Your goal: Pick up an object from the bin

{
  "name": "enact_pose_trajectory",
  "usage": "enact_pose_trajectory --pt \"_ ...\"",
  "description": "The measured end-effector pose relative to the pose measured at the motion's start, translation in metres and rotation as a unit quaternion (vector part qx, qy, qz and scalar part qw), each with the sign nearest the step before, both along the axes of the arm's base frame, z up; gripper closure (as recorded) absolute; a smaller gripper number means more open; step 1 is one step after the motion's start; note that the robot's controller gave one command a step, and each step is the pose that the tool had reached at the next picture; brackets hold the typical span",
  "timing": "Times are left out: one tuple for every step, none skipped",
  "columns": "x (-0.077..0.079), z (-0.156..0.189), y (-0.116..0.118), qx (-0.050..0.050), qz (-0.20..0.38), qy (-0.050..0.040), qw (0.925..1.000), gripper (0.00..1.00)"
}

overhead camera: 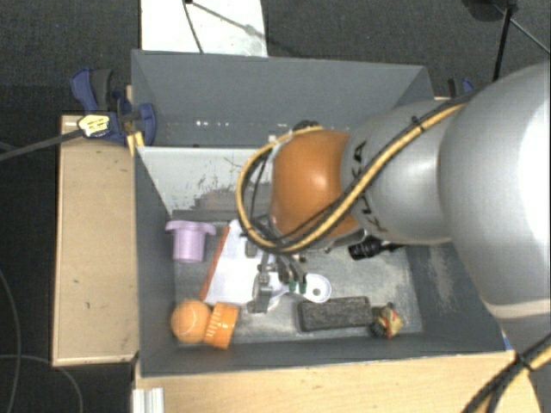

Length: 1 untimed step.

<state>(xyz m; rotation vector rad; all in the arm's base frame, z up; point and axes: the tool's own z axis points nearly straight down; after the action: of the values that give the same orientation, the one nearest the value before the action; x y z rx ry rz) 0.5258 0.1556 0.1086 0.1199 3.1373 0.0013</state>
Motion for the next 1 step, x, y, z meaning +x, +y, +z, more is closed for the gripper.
enact_pose_trajectory --pt "-0.0042 -0.0348 -0.0205 0.0 -0.029 0.0027 0.9996 1.0"
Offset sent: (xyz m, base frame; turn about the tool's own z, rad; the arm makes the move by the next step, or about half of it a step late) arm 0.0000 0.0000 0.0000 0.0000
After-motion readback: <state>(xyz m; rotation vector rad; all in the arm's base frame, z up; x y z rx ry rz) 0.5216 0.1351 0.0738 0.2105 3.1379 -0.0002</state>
